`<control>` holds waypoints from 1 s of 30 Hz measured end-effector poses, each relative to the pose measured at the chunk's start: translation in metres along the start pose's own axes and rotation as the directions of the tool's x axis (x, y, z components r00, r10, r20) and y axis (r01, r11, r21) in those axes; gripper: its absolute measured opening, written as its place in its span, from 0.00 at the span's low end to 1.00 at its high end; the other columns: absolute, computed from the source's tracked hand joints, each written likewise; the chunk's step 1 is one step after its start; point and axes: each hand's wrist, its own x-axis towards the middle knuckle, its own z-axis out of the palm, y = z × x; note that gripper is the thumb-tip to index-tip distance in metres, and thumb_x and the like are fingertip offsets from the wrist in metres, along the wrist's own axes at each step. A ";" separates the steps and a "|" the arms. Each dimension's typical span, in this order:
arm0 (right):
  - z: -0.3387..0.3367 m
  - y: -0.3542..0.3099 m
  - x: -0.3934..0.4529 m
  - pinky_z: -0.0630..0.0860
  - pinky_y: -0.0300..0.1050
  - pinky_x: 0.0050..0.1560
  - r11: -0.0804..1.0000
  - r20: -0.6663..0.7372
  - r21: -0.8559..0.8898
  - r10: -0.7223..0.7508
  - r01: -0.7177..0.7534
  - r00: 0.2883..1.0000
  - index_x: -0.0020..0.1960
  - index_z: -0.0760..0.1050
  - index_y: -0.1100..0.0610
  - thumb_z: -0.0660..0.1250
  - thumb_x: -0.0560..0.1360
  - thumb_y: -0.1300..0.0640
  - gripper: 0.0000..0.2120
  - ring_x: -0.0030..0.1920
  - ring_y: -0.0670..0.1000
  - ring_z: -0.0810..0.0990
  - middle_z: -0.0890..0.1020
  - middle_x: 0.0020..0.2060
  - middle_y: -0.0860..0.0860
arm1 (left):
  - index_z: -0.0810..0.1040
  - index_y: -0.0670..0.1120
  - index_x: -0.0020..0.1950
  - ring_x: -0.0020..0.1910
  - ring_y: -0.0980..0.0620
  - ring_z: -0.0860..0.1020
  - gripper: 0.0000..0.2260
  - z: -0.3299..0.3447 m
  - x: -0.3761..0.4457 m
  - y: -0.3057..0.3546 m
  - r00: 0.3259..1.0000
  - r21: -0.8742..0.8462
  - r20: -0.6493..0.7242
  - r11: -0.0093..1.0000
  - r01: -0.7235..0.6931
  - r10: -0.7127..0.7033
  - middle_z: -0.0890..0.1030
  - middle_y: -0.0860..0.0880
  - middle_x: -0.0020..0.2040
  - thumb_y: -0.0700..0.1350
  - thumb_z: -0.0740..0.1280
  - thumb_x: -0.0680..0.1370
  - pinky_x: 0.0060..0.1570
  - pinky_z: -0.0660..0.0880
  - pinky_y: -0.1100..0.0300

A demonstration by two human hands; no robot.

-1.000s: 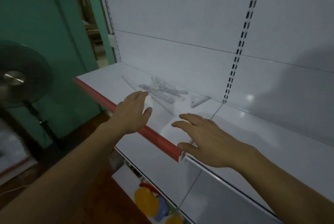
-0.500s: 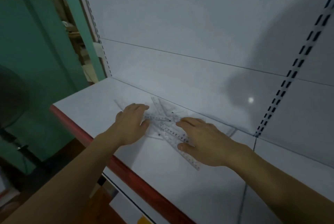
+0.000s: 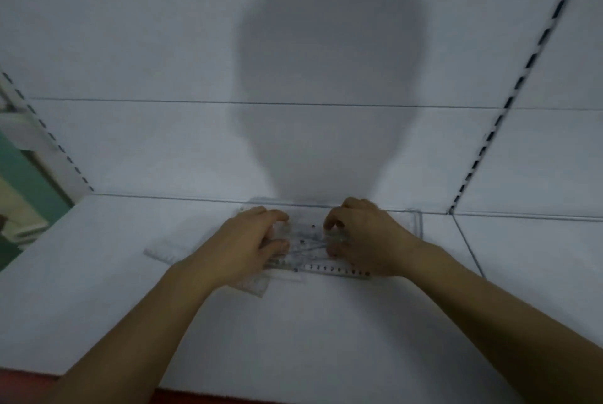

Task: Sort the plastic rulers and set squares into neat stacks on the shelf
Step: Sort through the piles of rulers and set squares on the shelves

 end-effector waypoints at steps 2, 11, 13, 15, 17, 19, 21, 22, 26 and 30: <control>0.007 0.001 -0.003 0.73 0.56 0.62 0.998 -0.066 0.048 0.032 -0.029 0.997 0.62 0.76 0.49 0.69 0.75 0.45 0.18 0.60 0.54 0.71 0.72 0.54 0.48 | 0.73 0.53 0.68 0.47 0.58 0.71 0.17 0.005 0.006 -0.006 1.000 -0.002 -0.011 1.000 -0.030 0.030 0.71 0.58 0.49 0.53 0.66 0.80 0.46 0.66 0.62; 0.028 -0.005 -0.012 0.71 0.53 0.59 0.991 -0.223 0.057 0.131 -0.122 0.966 0.66 0.71 0.51 0.65 0.80 0.50 0.15 0.61 0.53 0.71 0.72 0.60 0.50 | 0.73 0.52 0.56 0.41 0.54 0.73 0.05 0.016 0.016 -0.011 0.985 -0.054 -0.168 0.997 -0.058 0.048 0.67 0.53 0.53 0.50 0.63 0.82 0.39 0.70 0.58; 0.034 -0.005 -0.013 0.69 0.51 0.56 0.989 -0.291 0.078 0.140 -0.122 0.946 0.65 0.72 0.51 0.65 0.80 0.51 0.15 0.59 0.52 0.71 0.73 0.59 0.49 | 0.74 0.52 0.60 0.43 0.53 0.75 0.08 0.018 0.013 -0.010 0.976 -0.102 -0.213 0.993 -0.055 0.032 0.67 0.52 0.57 0.50 0.61 0.82 0.43 0.74 0.55; 0.037 -0.003 -0.013 0.68 0.50 0.55 0.985 -0.346 0.118 0.157 -0.123 0.925 0.65 0.73 0.51 0.66 0.79 0.51 0.15 0.58 0.51 0.72 0.74 0.57 0.48 | 0.74 0.53 0.63 0.48 0.53 0.75 0.14 0.018 0.012 -0.009 0.977 -0.182 -0.214 0.983 -0.037 -0.003 0.67 0.53 0.59 0.56 0.59 0.81 0.49 0.75 0.54; 0.038 -0.001 -0.014 0.70 0.52 0.56 0.981 -0.369 0.154 0.165 -0.115 0.915 0.64 0.73 0.52 0.68 0.79 0.52 0.15 0.57 0.50 0.73 0.74 0.57 0.48 | 0.73 0.56 0.64 0.52 0.53 0.75 0.18 0.019 0.009 -0.009 0.980 -0.211 -0.200 0.977 -0.034 -0.009 0.68 0.55 0.59 0.62 0.61 0.78 0.52 0.74 0.55; 0.040 0.002 -0.015 0.73 0.54 0.56 0.982 -0.402 0.162 0.151 -0.093 0.903 0.64 0.74 0.53 0.69 0.78 0.53 0.15 0.57 0.49 0.74 0.75 0.57 0.48 | 0.73 0.57 0.63 0.54 0.53 0.74 0.18 0.021 0.007 -0.009 0.980 -0.195 -0.198 0.980 -0.038 -0.001 0.68 0.55 0.59 0.61 0.67 0.76 0.55 0.74 0.53; 0.040 0.004 -0.016 0.75 0.55 0.56 0.982 -0.428 0.172 0.141 -0.073 0.892 0.63 0.74 0.53 0.70 0.78 0.54 0.15 0.56 0.48 0.74 0.75 0.57 0.48 | 0.75 0.56 0.62 0.52 0.51 0.75 0.16 0.021 0.006 -0.010 0.975 -0.214 -0.223 0.976 -0.038 -0.010 0.67 0.54 0.59 0.56 0.70 0.76 0.54 0.76 0.52; 0.041 0.004 -0.016 0.75 0.55 0.56 0.982 -0.436 0.180 0.139 -0.065 0.889 0.63 0.75 0.53 0.70 0.78 0.54 0.15 0.56 0.47 0.74 0.75 0.57 0.48 | 0.76 0.55 0.60 0.51 0.51 0.75 0.13 0.021 0.006 -0.011 0.970 -0.233 -0.242 0.972 -0.039 -0.019 0.67 0.54 0.59 0.54 0.71 0.76 0.53 0.76 0.52; 0.041 0.005 -0.016 0.74 0.55 0.58 0.980 -0.481 0.195 0.135 -0.044 0.866 0.65 0.74 0.52 0.69 0.78 0.55 0.16 0.56 0.46 0.74 0.75 0.58 0.48 | 0.75 0.54 0.51 0.50 0.53 0.74 0.07 0.020 0.007 -0.011 0.947 -0.252 -0.317 0.967 -0.043 -0.040 0.64 0.53 0.58 0.48 0.71 0.77 0.49 0.77 0.54; 0.038 0.009 -0.016 0.75 0.47 0.54 0.974 -0.545 0.225 0.149 -0.027 0.825 0.66 0.75 0.53 0.69 0.79 0.56 0.16 0.51 0.43 0.72 0.74 0.57 0.48 | 0.74 0.54 0.58 0.42 0.57 0.75 0.14 0.019 0.006 -0.012 0.937 -0.284 -0.345 0.958 -0.039 -0.064 0.66 0.53 0.59 0.42 0.72 0.76 0.45 0.77 0.57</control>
